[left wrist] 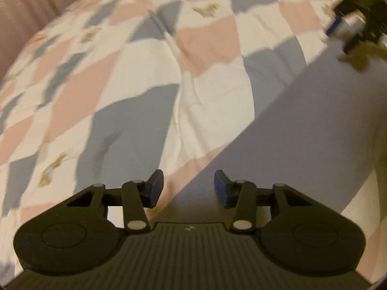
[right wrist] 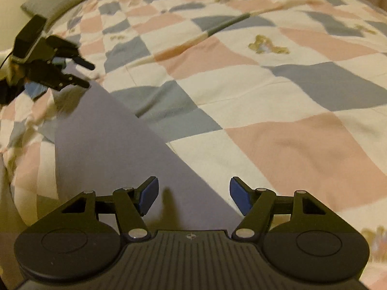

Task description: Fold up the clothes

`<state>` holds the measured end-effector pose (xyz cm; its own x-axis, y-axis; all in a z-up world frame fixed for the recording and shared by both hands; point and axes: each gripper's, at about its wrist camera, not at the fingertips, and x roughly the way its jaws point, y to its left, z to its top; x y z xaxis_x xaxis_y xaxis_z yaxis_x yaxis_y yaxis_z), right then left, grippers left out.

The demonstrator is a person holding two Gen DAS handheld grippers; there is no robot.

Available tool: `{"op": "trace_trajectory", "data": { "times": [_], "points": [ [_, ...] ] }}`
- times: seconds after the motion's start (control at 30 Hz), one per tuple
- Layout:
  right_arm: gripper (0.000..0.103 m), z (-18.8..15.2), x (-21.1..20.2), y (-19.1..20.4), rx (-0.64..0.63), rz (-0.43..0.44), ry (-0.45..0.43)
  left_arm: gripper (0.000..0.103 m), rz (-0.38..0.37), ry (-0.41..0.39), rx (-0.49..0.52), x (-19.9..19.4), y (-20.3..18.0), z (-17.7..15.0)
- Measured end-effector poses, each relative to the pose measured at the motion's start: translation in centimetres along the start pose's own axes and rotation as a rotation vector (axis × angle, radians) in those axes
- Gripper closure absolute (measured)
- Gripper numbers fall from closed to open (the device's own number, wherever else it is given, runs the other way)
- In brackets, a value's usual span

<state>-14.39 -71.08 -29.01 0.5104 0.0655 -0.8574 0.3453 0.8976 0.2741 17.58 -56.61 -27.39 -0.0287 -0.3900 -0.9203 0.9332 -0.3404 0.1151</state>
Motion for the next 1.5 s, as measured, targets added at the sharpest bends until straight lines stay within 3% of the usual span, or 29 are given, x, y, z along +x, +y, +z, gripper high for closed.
{"op": "trace_trajectory", "data": {
  "times": [0.1,0.17,0.2,0.27,0.3,0.37,0.4,0.53,0.7,0.83,0.9,0.97,1.1,1.17,1.2,1.23,1.27,1.33,1.4,1.5],
  "points": [
    [0.038,0.5,1.0,-0.4,-0.013,0.014,0.042,0.061,-0.084,0.044,0.041,1.7,1.4,-0.1],
    [0.051,0.7,1.7,-0.5,-0.021,0.022,0.070,0.063,-0.118,0.055,0.023,2.4,2.1,-0.3],
    [0.058,0.8,2.0,-0.6,-0.025,0.026,0.084,0.068,-0.132,0.060,0.023,2.7,2.1,-0.5],
    [0.059,1.1,2.7,-0.8,-0.032,0.034,0.113,0.077,-0.157,0.069,0.029,3.2,2.0,-0.7],
    [0.064,1.2,3.0,-0.9,-0.036,0.038,0.127,0.084,-0.157,0.071,0.045,3.5,1.5,-0.9],
    [0.095,1.4,3.5,-0.9,-0.044,0.048,0.155,0.097,-0.134,0.069,0.082,3.5,0.3,-1.3],
    [0.102,1.2,3.4,-0.4,-0.059,0.040,0.160,0.101,-0.105,0.062,0.113,3.2,-0.5,-1.6],
    [0.102,0.4,1.3,2.9,-0.154,-0.114,0.095,0.103,0.035,0.014,0.189,0.6,-3.5,-3.0],
    [0.103,-3.3,-6.1,10.6,-0.232,-0.344,-0.133,0.103,0.243,-0.113,0.123,-7.6,-7.6,-5.9],
    [0.103,-9.8,-11.5,19.4,-0.275,-0.438,-0.217,0.103,0.315,-0.135,0.034,-15.7,-14.4,-10.8],
    [0.103,-13.6,-13.0,23.4,-0.240,-0.452,-0.213,0.102,0.297,-0.117,-0.029,-18.6,-18.3,-13.7],
    [0.103,-17.6,-13.4,26.8,-0.180,-0.456,-0.178,0.102,0.266,-0.082,-0.099,-20.8,-22.1,-16.7],
    [0.102,-24.4,-10.6,30.4,-0.049,-0.428,-0.011,0.102,0.200,-0.059,-0.274,-20.6,-24.6,-18.6],
    [0.101,-27.2,-8.7,30.8,0.031,-0.422,0.107,0.102,0.167,-0.049,-0.362,-20.5,-25.7,-19.5],
    [0.095,-28.1,-8.1,30.7,0.068,-0.421,0.157,0.101,0.150,-0.044,-0.406,-20.4,-26.3,-19.9],
    [0.094,-28.3,-8.4,30.4,0.111,-0.422,0.159,0.102,0.133,-0.039,-0.450,-20.3,-26.8,-20.4],
    [0.091,-28.4,-9.2,30.0,0.161,-0.423,0.130,0.101,0.116,-0.034,-0.493,-20.2,-27.4,-20.8],
    [0.069,-27.7,-11.7,27.8,0.322,-0.438,0.018,0.097,0.082,-0.024,-0.581,-20.1,-28.5,-21.7],
    [0.061,-27.0,-14.3,25.0,0.518,-0.441,-0.113,0.094,0.047,-0.013,-0.668,-19.9,-29.6,-22.6],
    [0.056,-28.3,-16.6,18.4,0.988,-0.321,-0.345,0.092,0.007,-0.016,-0.800,-19.4,-30.7,-23.4]
  ]
}}
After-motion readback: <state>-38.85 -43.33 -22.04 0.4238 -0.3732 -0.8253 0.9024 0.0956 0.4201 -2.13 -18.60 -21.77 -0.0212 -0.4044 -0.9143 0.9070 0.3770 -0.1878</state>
